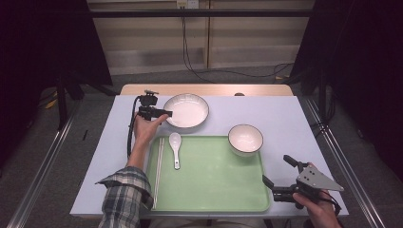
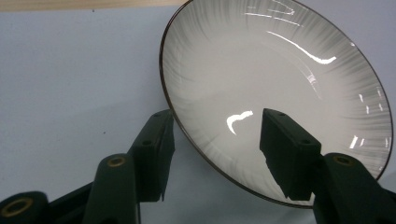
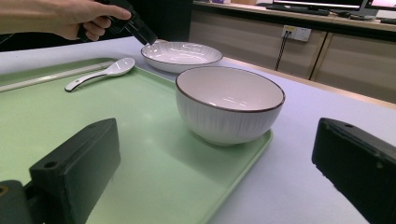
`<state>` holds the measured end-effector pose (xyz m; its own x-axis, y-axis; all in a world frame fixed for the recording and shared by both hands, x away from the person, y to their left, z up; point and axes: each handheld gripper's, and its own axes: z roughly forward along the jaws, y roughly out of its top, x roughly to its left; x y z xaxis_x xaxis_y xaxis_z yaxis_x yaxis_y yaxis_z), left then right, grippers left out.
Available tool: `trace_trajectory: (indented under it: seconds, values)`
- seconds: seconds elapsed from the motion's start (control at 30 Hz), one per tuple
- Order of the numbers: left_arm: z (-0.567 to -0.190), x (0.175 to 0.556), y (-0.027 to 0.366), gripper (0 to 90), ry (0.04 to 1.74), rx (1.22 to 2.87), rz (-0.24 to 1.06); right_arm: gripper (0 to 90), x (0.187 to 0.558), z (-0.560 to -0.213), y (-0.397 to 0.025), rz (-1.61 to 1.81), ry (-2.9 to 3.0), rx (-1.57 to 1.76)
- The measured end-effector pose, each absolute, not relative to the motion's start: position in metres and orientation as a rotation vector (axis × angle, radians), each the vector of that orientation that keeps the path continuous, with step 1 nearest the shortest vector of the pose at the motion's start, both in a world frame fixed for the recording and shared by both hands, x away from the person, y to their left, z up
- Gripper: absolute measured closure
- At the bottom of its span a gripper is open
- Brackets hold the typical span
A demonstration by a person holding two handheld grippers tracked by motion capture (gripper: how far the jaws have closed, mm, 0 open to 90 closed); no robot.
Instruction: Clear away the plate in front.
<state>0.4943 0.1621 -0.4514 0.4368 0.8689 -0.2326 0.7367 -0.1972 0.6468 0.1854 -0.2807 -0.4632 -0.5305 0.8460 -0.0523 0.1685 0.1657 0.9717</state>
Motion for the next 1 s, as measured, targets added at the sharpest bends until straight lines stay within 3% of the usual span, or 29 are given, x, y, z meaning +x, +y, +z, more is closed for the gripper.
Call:
trace_trajectory:
  seconds: [0.5,0.83,1.0]
  values:
    - [-0.473,0.503,0.156,56.9,1.390,2.005,0.164,0.7,0.185,-0.463,-0.281,1.402,1.824,0.960]
    - [-0.471,0.508,0.147,39.0,1.312,2.129,0.137,0.7,0.185,-0.463,-0.281,1.404,1.828,0.960]
    - [-0.469,0.510,0.146,51.1,1.440,2.069,0.151,0.7,0.185,-0.464,-0.281,1.403,1.827,0.969]
